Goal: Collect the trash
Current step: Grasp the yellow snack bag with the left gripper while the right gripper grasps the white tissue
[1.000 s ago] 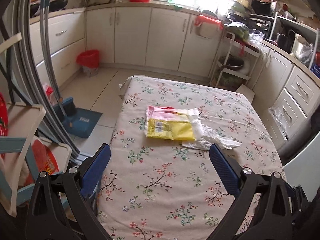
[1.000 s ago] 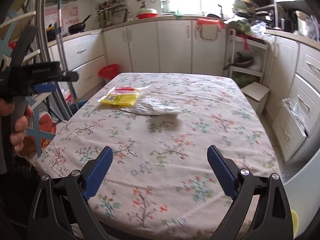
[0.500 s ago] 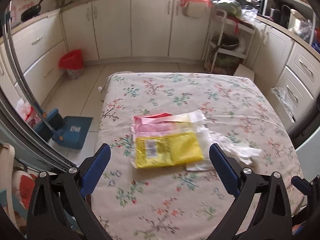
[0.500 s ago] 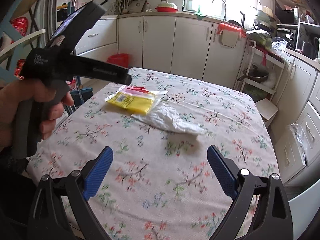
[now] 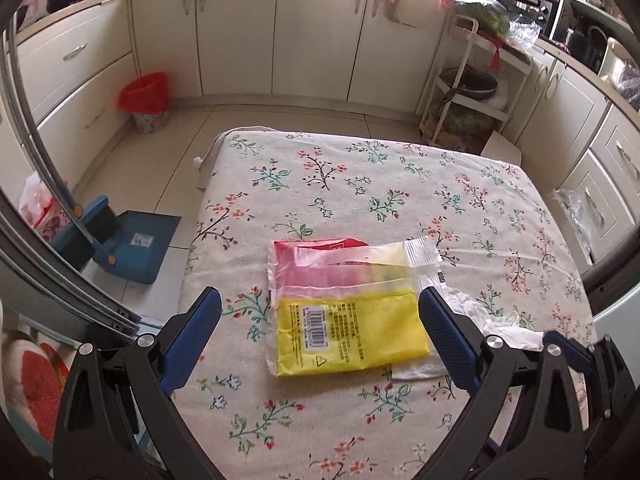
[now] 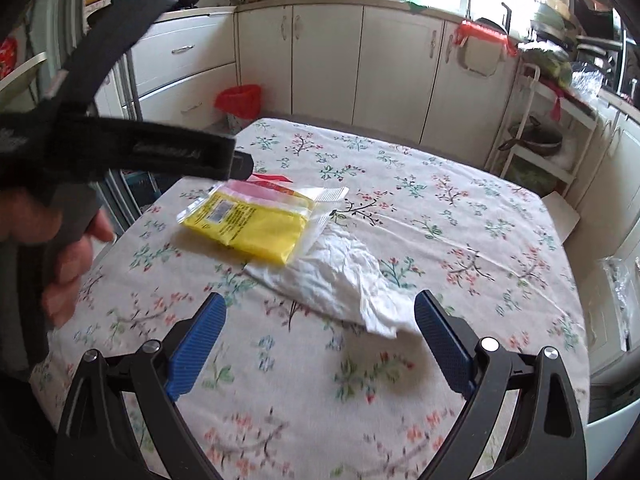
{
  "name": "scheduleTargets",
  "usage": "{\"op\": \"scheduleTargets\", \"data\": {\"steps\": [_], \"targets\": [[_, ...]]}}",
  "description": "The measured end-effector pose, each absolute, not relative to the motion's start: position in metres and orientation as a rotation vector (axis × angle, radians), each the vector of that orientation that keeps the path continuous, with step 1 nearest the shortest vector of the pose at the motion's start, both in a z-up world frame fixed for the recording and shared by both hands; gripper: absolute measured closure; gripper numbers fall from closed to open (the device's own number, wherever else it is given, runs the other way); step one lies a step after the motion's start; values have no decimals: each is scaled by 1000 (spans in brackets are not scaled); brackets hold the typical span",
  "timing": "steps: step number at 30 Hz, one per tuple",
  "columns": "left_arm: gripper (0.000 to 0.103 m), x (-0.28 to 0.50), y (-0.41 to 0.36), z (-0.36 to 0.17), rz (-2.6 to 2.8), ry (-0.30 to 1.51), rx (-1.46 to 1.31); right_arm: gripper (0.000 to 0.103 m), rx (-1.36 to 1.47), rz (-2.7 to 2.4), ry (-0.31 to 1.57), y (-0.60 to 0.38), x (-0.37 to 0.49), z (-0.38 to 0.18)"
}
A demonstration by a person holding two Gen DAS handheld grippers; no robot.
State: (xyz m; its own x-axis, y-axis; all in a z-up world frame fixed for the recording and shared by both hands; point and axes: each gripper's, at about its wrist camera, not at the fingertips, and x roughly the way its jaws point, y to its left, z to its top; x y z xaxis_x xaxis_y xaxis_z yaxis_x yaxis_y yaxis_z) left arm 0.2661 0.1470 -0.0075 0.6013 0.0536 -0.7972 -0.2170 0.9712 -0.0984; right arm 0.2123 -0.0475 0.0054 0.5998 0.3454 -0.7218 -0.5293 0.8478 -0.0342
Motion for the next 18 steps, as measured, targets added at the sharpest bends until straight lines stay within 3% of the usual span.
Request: {"op": "scheduleTargets", "data": {"steps": [9, 12, 15, 17, 18], "targets": [[8, 294, 136, -21, 150, 930, -117, 15, -268, 520, 888, -45, 248, -19], [8, 305, 133, -31, 152, 958, -72, 29, -248, 529, 913, -50, 252, -25], [8, 315, 129, -44, 149, 996, -29, 51, -261, 538, 899, -54, 252, -23], [10, 319, 127, -53, 126, 1033, -25, 77, -268, 546, 903, -57, 250, -20], [12, 320, 124, -57, 113, 1050, -25, 81, -272, 549, 908, -59, 249, -19]]}}
